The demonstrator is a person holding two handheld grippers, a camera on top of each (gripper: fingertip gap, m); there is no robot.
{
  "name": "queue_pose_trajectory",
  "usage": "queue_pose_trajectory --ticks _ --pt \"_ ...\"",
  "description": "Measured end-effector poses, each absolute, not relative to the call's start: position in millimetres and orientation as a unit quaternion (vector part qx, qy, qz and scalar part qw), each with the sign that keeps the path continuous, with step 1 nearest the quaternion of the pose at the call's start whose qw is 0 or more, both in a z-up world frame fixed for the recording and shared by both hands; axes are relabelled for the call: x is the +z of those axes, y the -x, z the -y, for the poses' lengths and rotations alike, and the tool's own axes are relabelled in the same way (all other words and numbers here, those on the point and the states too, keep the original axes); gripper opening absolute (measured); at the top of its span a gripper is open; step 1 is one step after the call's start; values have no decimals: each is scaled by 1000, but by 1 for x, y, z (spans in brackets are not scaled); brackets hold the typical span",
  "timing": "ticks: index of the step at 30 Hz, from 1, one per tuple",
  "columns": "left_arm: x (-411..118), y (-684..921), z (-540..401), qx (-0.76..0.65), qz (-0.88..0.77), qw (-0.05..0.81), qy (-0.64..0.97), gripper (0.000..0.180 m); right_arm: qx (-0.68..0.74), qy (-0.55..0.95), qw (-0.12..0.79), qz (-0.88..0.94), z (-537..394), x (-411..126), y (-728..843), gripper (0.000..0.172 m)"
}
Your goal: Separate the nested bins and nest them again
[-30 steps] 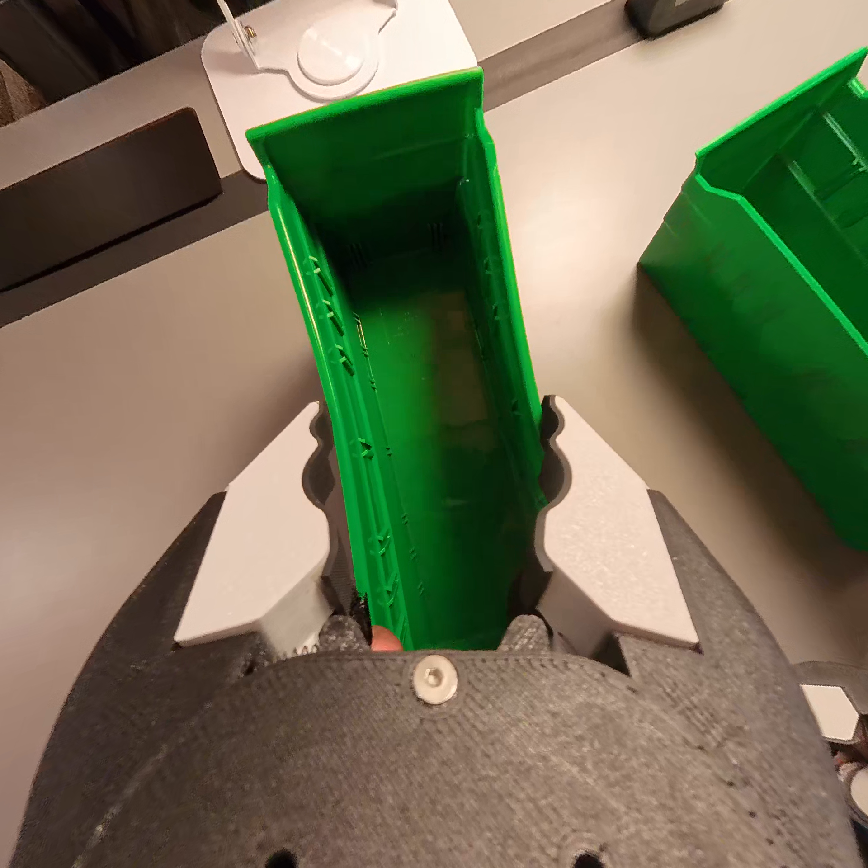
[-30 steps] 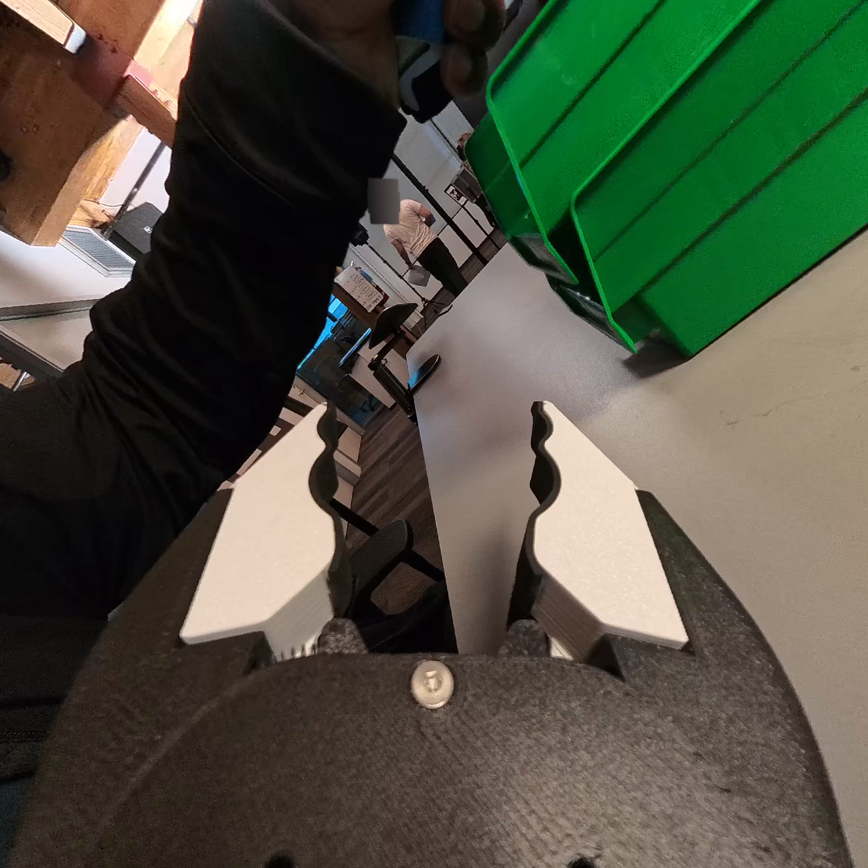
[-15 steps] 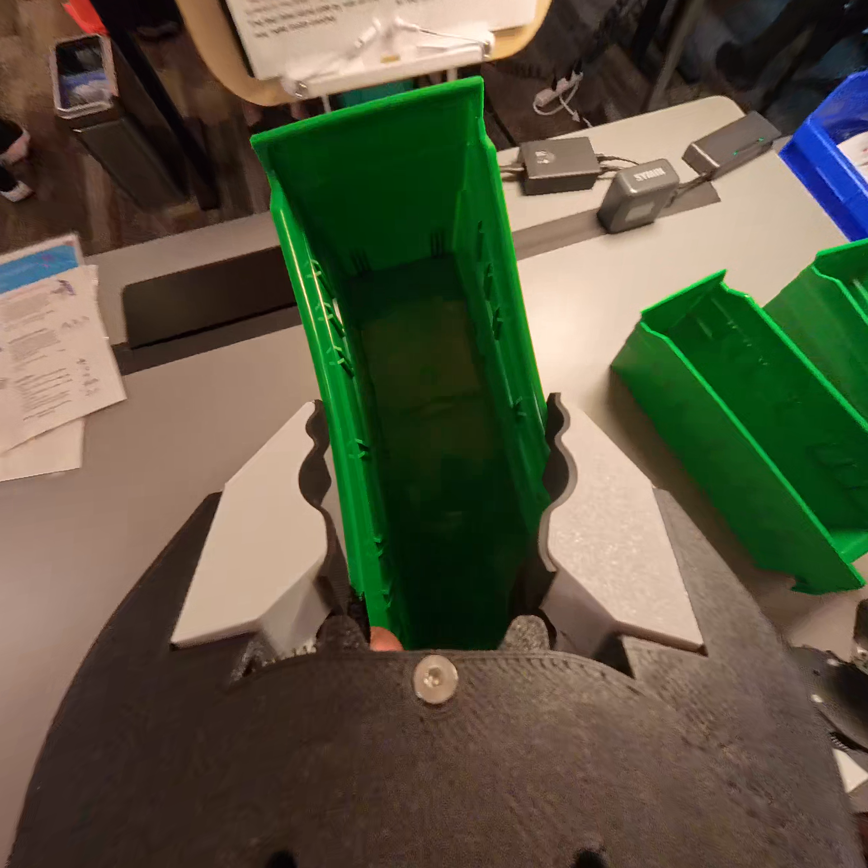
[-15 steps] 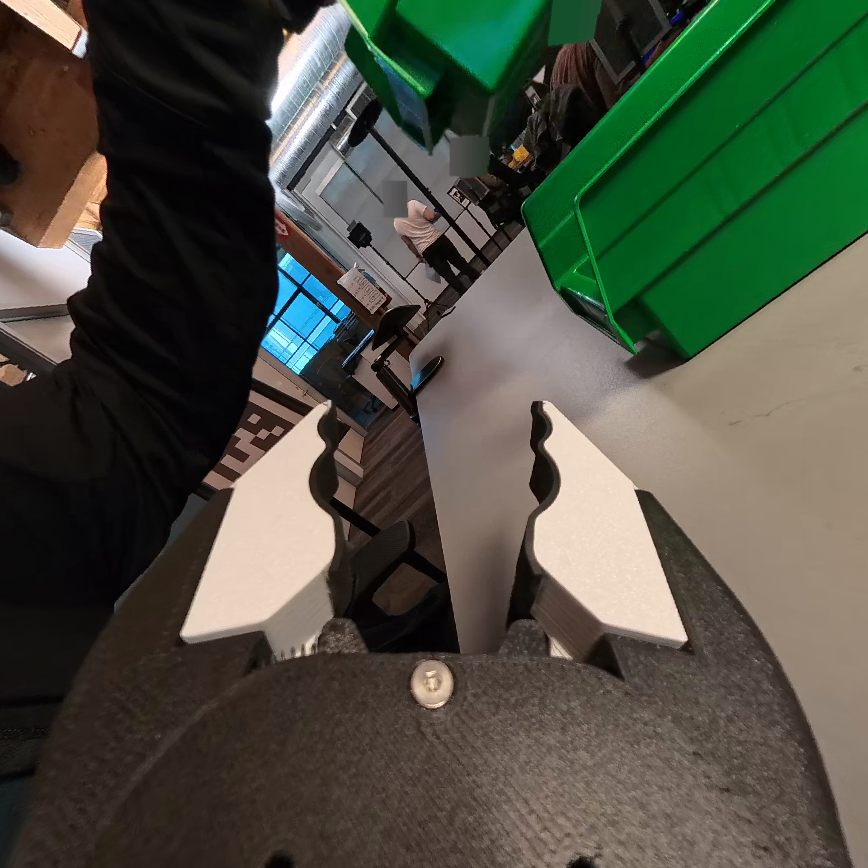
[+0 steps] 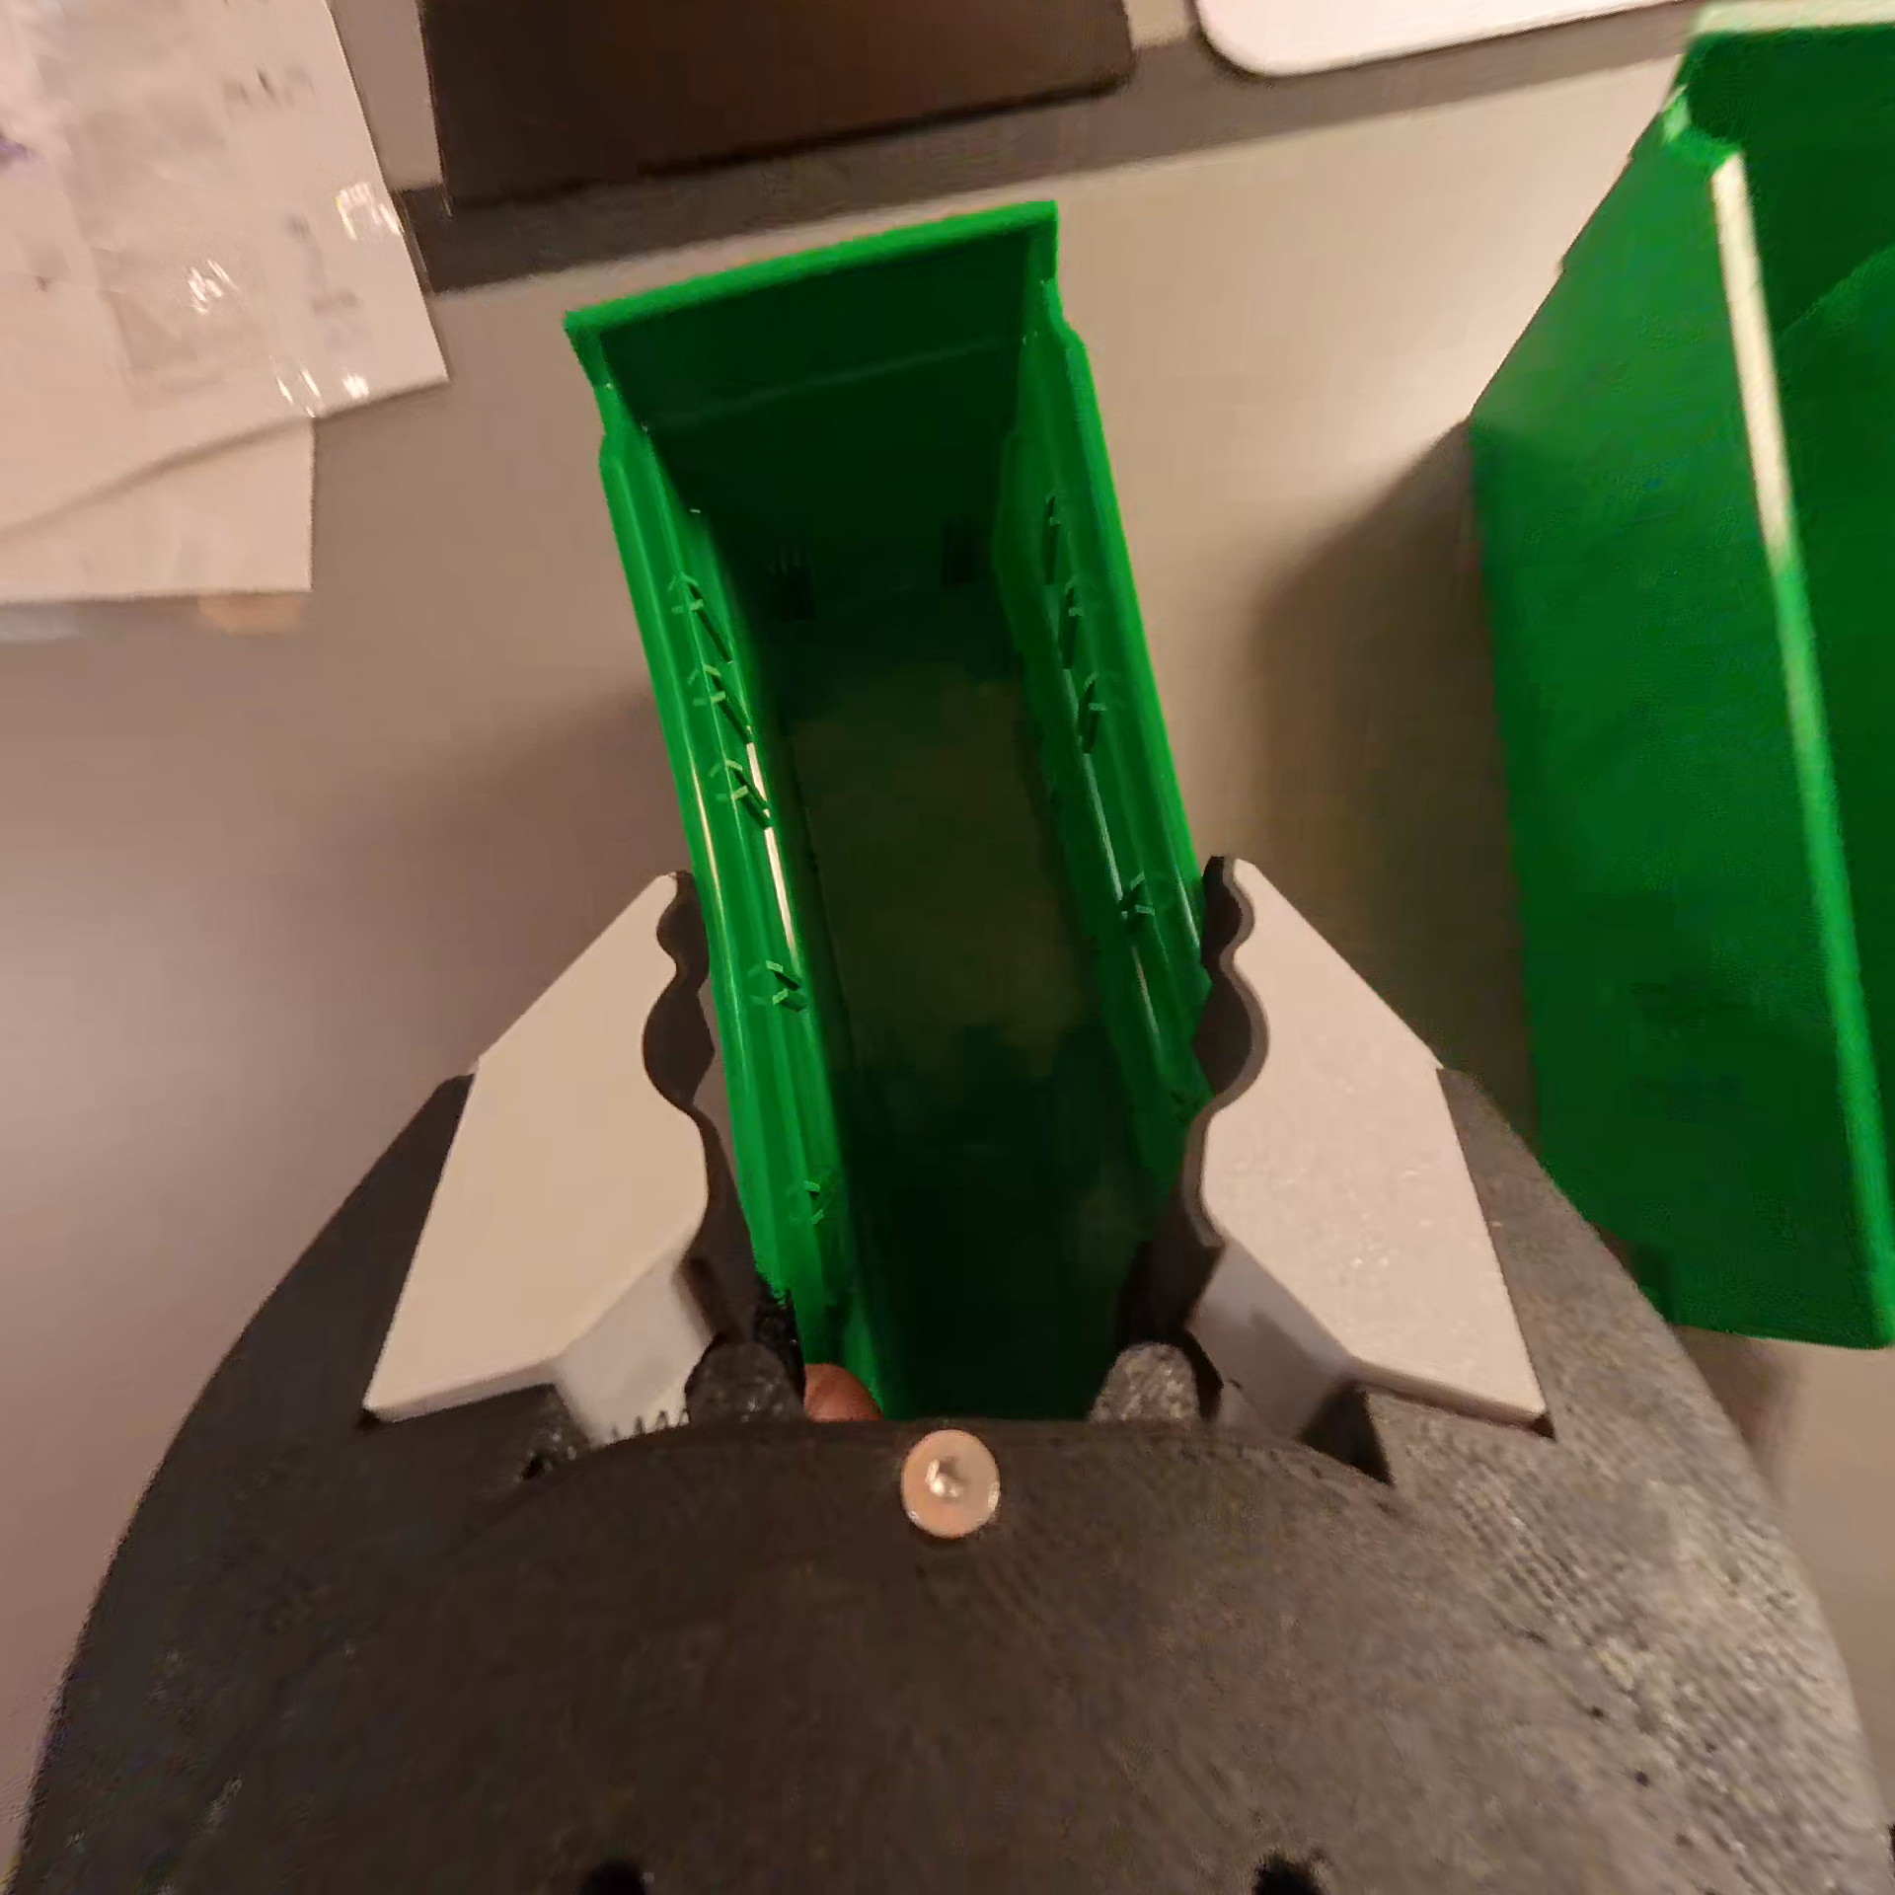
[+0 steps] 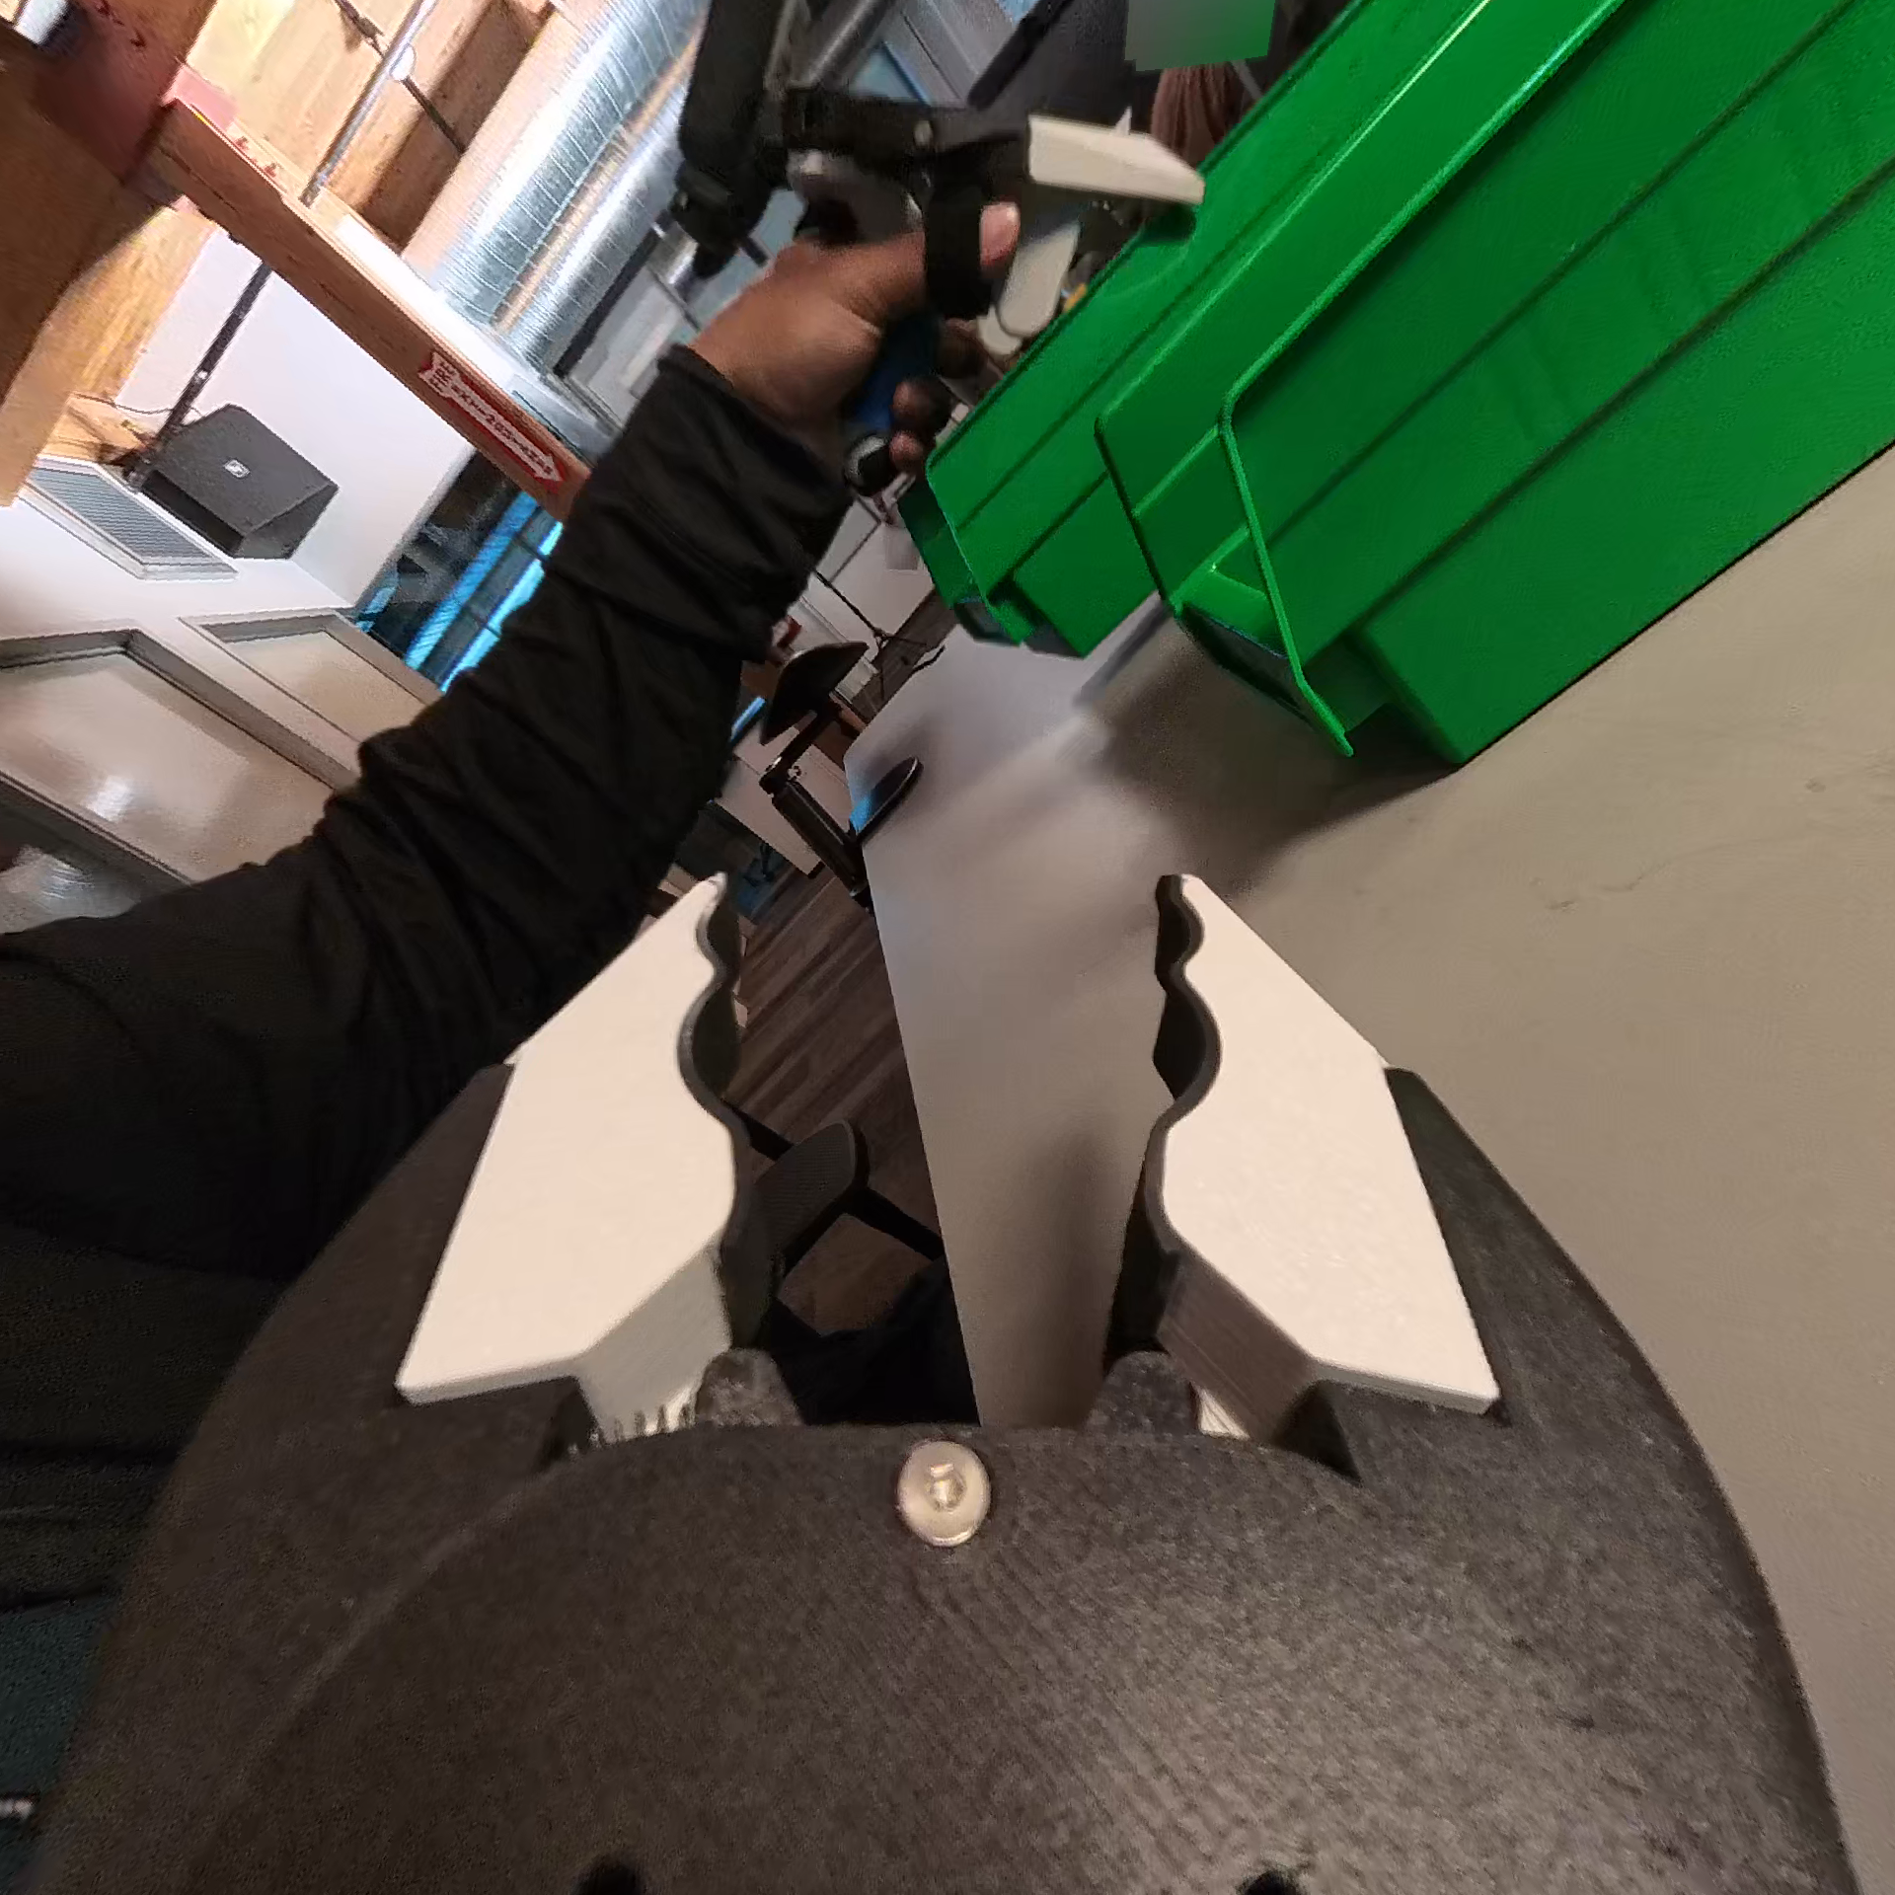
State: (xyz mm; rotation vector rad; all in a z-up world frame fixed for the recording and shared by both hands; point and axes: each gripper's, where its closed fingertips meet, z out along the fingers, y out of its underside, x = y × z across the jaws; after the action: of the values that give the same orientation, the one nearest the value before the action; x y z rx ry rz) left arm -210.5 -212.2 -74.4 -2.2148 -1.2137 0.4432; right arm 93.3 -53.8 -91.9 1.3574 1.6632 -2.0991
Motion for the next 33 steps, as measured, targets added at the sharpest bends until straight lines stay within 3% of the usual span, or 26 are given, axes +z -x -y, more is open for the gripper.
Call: queue_pose_trajectory --ticks 5,7,14,21,29,33 --pt "-84 212 218 181 458 343 800 114 -686 -460 69 -559 55 -97 -91 80" --pt "-76 206 215 174 457 378 786 129 -684 -463 69 -560 55 -98 -90 80" --pt "-17 131 195 160 380 547 728 124 -675 -469 61 -566 56 -101 -89 79" --pt "-52 25 156 79 300 665 679 102 -675 -464 61 -570 57 -100 -89 80" --pt "-85 16 131 30 338 658 672 100 -694 -459 -2 -555 39 -83 -100 90" --pt "-81 29 120 66 335 639 689 96 -699 -477 -99 -523 -7 -51 -118 89"
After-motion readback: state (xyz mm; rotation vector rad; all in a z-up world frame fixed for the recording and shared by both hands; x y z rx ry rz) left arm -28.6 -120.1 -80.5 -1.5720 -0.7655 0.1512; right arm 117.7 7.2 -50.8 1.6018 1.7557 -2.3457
